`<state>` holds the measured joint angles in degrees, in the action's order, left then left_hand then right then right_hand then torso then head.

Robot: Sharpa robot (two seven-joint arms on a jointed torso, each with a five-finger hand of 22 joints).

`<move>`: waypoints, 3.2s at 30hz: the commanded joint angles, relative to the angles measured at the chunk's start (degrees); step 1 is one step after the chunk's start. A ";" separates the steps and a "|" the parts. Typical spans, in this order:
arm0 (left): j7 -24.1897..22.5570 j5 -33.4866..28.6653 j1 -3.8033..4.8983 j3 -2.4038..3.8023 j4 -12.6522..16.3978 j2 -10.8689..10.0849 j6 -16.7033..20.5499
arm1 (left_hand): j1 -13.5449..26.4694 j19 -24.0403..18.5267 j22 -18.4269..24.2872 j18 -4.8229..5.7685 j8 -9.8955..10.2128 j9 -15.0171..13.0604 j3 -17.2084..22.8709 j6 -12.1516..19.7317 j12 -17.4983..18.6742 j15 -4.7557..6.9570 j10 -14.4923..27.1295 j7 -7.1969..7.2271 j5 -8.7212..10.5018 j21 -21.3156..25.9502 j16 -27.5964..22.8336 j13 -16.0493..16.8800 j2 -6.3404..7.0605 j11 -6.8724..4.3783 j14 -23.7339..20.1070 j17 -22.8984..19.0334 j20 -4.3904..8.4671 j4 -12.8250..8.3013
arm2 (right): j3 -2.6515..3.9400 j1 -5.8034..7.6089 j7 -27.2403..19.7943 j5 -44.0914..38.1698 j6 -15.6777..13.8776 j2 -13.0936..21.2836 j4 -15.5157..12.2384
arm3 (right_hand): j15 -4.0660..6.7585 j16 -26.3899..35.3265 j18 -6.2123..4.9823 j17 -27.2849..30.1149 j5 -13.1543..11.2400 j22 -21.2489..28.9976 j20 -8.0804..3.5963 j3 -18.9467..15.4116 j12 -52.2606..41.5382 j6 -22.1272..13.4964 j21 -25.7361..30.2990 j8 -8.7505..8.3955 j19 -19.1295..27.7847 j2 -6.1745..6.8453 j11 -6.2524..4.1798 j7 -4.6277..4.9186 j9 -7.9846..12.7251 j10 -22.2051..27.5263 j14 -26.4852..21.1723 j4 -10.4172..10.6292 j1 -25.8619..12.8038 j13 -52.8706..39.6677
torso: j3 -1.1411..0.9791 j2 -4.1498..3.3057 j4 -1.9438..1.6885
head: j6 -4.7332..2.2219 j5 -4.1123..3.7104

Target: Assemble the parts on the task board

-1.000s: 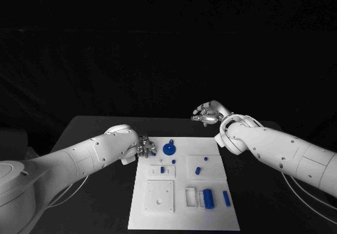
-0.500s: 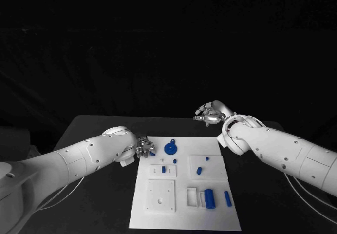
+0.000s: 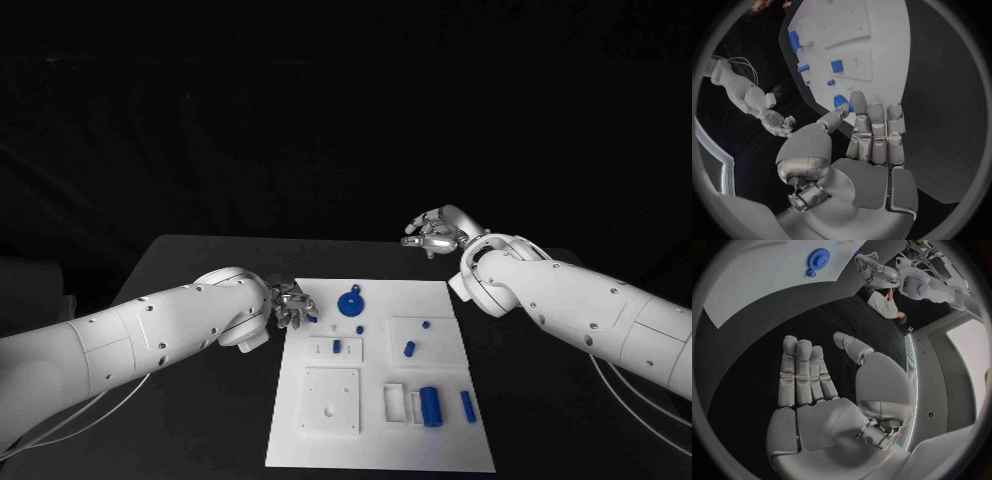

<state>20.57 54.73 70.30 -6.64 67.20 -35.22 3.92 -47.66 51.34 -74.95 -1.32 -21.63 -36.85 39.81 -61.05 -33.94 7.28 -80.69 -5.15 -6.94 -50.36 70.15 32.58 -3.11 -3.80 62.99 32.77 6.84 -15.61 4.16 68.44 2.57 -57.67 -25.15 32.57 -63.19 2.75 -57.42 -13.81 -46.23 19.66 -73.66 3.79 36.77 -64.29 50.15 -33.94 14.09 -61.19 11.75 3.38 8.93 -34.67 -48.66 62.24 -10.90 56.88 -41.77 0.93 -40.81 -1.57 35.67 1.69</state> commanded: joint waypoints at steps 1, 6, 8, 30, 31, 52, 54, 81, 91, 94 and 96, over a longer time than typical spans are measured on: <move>-0.16 2.84 0.03 -0.11 2.57 -0.92 5.15 | -0.19 1.00 -0.96 -0.33 -0.39 0.05 0.26 -3.70 -0.50 0.30 -0.92 3.04 -0.90 -0.55 0.46 0.00 0.84 -0.18 0.96 -0.05 5.62 -0.09 | 0.02 -0.01 -0.15 -0.83 0.88 0.16 -0.15 | -0.18 0.31 -1.19 0.04 0.50 -0.12 0.02 -0.24 -0.25 0.03 0.23 -0.37 -0.32 -0.04 -0.04 0.59 -0.09 0.39 0.06 0.08 -0.35 0.14 | 0.07 -0.06 0.06 | 0.06 0.09; -0.10 5.65 -0.07 -1.04 5.90 -2.22 7.40 | -0.16 1.96 -1.05 -0.38 -1.12 -0.03 0.26 -4.77 -1.23 0.82 -1.95 3.50 -3.86 -0.99 1.05 0.32 1.75 -0.62 1.98 0.21 6.05 0.22 | 0.02 -0.01 -0.15 -1.07 0.92 0.36 -0.13 | -0.19 0.32 -1.19 0.04 0.91 -0.22 0.02 -0.26 -0.34 0.02 0.30 -0.38 -0.36 -0.01 -0.03 0.59 -0.10 0.43 0.06 0.09 -0.36 0.28 | 0.12 -0.08 0.13 | 0.18 0.23; 1.14 8.25 -0.10 -1.73 7.20 -2.74 8.74 | -0.24 2.31 -1.11 -0.40 -1.48 -0.08 0.20 -5.17 -1.74 1.04 -2.26 3.70 -4.08 -1.24 1.43 0.58 2.00 -0.81 2.36 0.41 6.24 0.25 | 0.02 -0.01 -0.14 -1.07 0.98 0.39 -0.17 | -0.19 0.32 -1.19 0.04 1.00 -0.24 0.02 -0.26 -0.37 0.01 0.32 -0.38 -0.36 0.00 -0.03 0.59 -0.10 0.44 0.06 0.09 -0.36 0.31 | 0.08 -0.08 0.12 | 0.31 0.30; 2.05 12.00 -1.89 -5.34 10.65 -3.69 11.36 | 0.19 2.91 -1.23 -0.34 -2.83 -0.16 0.01 -6.26 -4.39 1.57 -2.47 4.28 -4.80 -2.33 2.94 2.07 1.97 -1.36 3.02 1.40 6.83 0.46 | 0.02 -0.02 -0.16 -1.11 1.03 0.62 -0.23 | -0.21 0.34 -1.19 0.03 1.82 -0.44 0.04 -0.30 -0.57 -0.01 0.52 -0.41 -0.41 -0.01 -0.01 0.61 -0.11 0.52 0.04 0.20 -0.44 0.61 | 0.06 -0.03 0.16 | 0.75 0.39; 2.01 12.00 -1.98 -5.34 10.61 -3.68 11.50 | 0.20 2.90 -1.23 -0.34 -2.84 -0.15 0.01 -6.26 -4.40 1.57 -2.47 4.29 -4.80 -2.34 2.94 2.07 1.97 -1.36 3.02 1.41 6.83 0.46 | 0.02 -0.02 -0.16 -1.11 1.03 0.62 -0.23 | -0.21 0.34 -1.19 0.03 1.83 -0.45 0.04 -0.30 -0.57 -0.01 0.52 -0.41 -0.41 -0.01 -0.01 0.61 -0.11 0.53 0.04 0.20 -0.44 0.61 | 0.06 -0.03 0.16 | 0.75 0.39; 1.98 11.97 -2.82 -5.34 9.80 -2.74 11.29 | 0.33 2.84 -1.24 -0.33 -3.04 -0.13 0.07 -6.29 -4.81 1.57 -2.35 4.33 -4.95 -2.49 3.12 2.28 1.83 -1.41 2.99 1.55 6.91 0.34 | 0.02 -0.02 -0.19 -1.11 1.01 0.70 -0.34 | -0.21 0.34 -1.19 0.03 1.99 -0.52 0.04 -0.33 -0.64 -0.01 0.57 -0.41 -0.44 -0.02 -0.01 0.61 -0.12 0.55 0.04 0.21 -0.45 0.71 | 0.01 -0.08 0.17 | 0.71 0.27; 2.11 11.97 -2.83 -5.34 9.66 -2.65 11.13 | 0.33 2.84 -1.24 -0.32 -3.05 -0.12 0.07 -6.29 -4.83 1.57 -2.34 4.33 -4.95 -2.50 3.13 2.29 1.83 -1.41 2.99 1.56 6.91 0.33 | 0.02 -0.02 -0.19 -1.11 1.00 0.70 -0.34 | -0.21 0.34 -1.19 0.03 2.01 -0.52 0.04 -0.34 -0.65 -0.01 0.58 -0.41 -0.44 -0.02 -0.01 0.61 -0.12 0.55 0.04 0.22 -0.46 0.72 | 0.01 -0.08 0.18 | 0.67 0.26; 2.60 12.34 -2.88 -5.35 9.93 -2.79 7.32 | 0.17 2.67 -1.25 -0.31 -3.18 -0.04 0.28 -6.13 -5.14 1.55 -2.09 4.32 -4.96 -2.67 3.23 2.43 1.75 -1.39 2.81 1.67 6.99 -0.06 | 0.02 -0.02 -0.08 -1.11 1.07 1.00 -0.38 | -0.21 0.34 -1.19 0.02 2.12 -0.63 0.03 -0.38 -0.76 -0.01 0.67 -0.42 -0.48 0.00 -0.01 0.61 -0.13 0.59 0.05 0.21 -0.44 0.87 | 0.06 -0.10 0.16 | 0.74 0.15; 2.61 12.35 -2.88 -5.35 9.63 -2.91 7.20 | 0.14 2.64 -1.24 -0.29 -3.22 -0.02 0.31 -6.11 -5.20 1.53 -2.04 4.32 -4.96 -2.71 3.25 2.46 1.74 -1.39 2.79 1.69 7.01 -0.13 | 0.02 -0.02 -0.07 -1.11 1.06 1.01 -0.37 | -0.21 0.35 -1.19 0.02 2.14 -0.67 0.03 -0.40 -0.79 -0.01 0.71 -0.42 -0.49 0.00 -0.01 0.61 -0.13 0.61 0.04 0.21 -0.44 0.92 | 0.06 -0.10 0.16 | 0.74 0.15; 2.63 12.39 -2.88 -5.35 9.59 -2.93 7.02 | 0.13 2.63 -1.24 -0.29 -3.23 -0.01 0.32 -6.11 -5.22 1.53 -2.03 4.32 -4.96 -2.72 3.26 2.46 1.73 -1.39 2.78 1.70 7.01 -0.15 | 0.02 -0.02 -0.07 -1.11 1.07 1.01 -0.36 | -0.21 0.35 -1.19 0.02 2.14 -0.69 0.03 -0.40 -0.81 -0.02 0.72 -0.43 -0.49 0.00 -0.01 0.61 -0.13 0.61 0.04 0.21 -0.44 0.94 | 0.06 -0.09 0.18 | 0.76 0.18; 2.62 12.47 -2.88 -5.35 9.58 -2.94 6.90 | 0.12 2.63 -1.24 -0.29 -3.24 -0.01 0.32 -6.11 -5.23 1.53 -2.02 4.32 -4.96 -2.73 3.26 2.47 1.73 -1.39 2.78 1.71 7.01 -0.16 | 0.02 -0.02 -0.08 -1.11 1.04 1.01 -0.38 | -0.21 0.35 -1.19 0.02 2.15 -0.70 0.03 -0.40 -0.81 -0.01 0.73 -0.43 -0.50 0.00 -0.01 0.61 -0.13 0.61 0.04 0.21 -0.44 0.95 | 0.06 -0.09 0.17 | 0.76 0.19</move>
<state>22.50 66.94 67.74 -11.71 76.92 -38.04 13.10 -47.20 53.86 -74.93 -1.31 -24.65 -36.83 39.91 -63.62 -38.78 8.35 -83.06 -4.10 -11.70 -52.80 73.22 34.98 -0.91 -5.08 65.91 34.38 7.57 -15.70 4.15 68.43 2.70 -58.28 -24.72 33.57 -63.47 2.74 -57.42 -14.10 -46.23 21.53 -74.31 3.79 36.61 -64.72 50.22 -33.48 13.91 -61.19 11.75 3.50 9.19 -34.72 -48.34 62.23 -10.74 56.88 -40.91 0.99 -40.89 -1.40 36.40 1.86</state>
